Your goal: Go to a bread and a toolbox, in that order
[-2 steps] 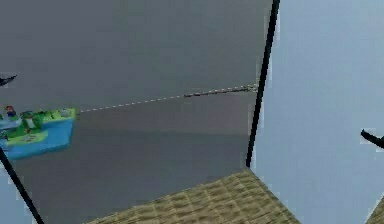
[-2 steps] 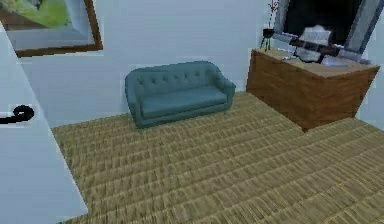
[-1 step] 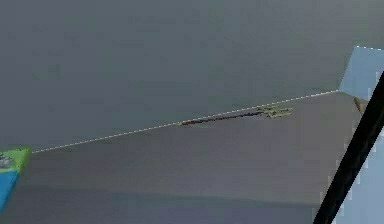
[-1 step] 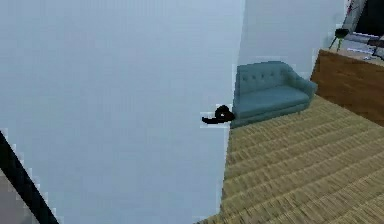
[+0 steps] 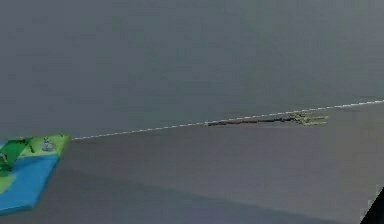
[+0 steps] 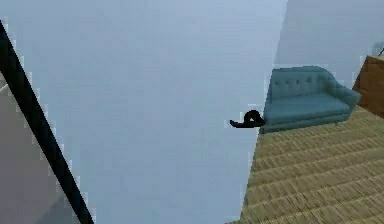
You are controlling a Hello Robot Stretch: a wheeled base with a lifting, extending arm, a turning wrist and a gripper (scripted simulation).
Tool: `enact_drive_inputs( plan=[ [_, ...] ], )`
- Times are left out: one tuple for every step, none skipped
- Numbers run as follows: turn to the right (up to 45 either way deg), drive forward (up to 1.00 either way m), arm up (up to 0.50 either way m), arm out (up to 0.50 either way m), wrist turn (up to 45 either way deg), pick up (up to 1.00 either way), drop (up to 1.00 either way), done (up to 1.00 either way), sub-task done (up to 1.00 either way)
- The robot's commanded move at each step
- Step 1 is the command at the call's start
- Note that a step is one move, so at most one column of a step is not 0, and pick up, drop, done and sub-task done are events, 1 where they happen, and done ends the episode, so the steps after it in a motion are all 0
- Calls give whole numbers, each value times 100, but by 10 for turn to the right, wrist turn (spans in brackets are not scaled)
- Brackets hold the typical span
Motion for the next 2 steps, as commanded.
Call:
enact_drive_inputs(
  plan=[
    [0, 40, 0, 0, 0, 0, 0, 0, 0],
    [360, 0, 0, 0, 0, 0, 0, 0, 0]
  ],
)
